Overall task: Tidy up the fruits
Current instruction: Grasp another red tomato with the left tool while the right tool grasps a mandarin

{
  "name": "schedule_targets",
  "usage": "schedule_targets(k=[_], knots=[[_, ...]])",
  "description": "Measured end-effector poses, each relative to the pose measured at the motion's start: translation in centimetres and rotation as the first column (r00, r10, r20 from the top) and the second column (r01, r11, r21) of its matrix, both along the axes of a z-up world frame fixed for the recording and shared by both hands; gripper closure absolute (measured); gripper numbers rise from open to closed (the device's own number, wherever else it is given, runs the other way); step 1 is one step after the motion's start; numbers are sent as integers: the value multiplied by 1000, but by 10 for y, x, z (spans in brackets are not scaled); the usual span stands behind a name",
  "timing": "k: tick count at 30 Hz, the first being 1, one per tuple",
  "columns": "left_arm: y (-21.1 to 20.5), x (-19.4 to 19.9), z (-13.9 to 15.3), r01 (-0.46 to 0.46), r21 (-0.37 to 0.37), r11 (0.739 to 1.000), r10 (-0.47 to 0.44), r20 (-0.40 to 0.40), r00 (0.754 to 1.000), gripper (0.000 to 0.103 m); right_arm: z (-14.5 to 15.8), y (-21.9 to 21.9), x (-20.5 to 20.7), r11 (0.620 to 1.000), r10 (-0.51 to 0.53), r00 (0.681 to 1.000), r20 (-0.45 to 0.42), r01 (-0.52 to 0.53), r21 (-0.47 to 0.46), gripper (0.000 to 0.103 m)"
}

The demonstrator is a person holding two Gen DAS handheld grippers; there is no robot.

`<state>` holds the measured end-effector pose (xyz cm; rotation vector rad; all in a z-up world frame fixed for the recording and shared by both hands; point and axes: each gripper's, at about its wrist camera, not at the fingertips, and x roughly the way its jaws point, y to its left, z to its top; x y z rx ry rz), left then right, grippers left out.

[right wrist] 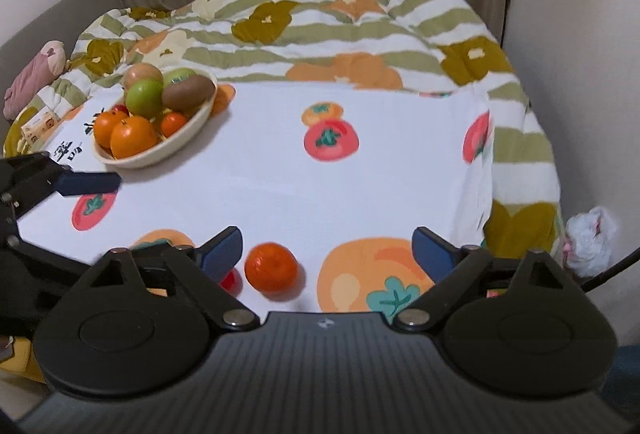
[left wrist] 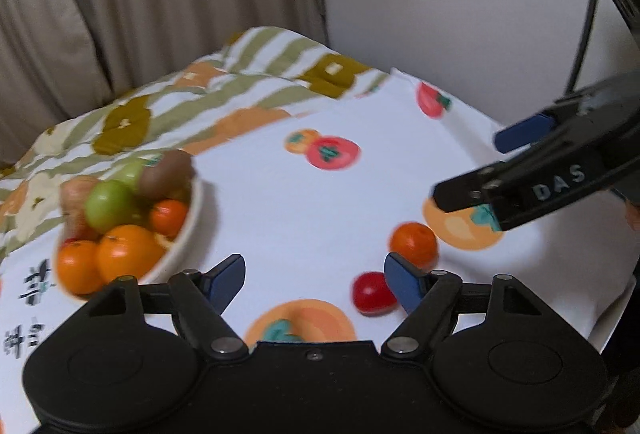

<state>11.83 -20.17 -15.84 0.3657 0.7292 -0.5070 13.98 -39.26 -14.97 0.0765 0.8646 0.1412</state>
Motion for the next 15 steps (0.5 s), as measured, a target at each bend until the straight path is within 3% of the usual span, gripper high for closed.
schedule_targets(k=[10,15], knots=[[-24,1,-39,67,38,997,-65,-55,996,47,-26,6,6,998,12,999,-42,-10,58,7],[-27,2,-46,76,31,997,-73,-82,994,60,-35,13,8,997,27,998,-61,-22,76,17]])
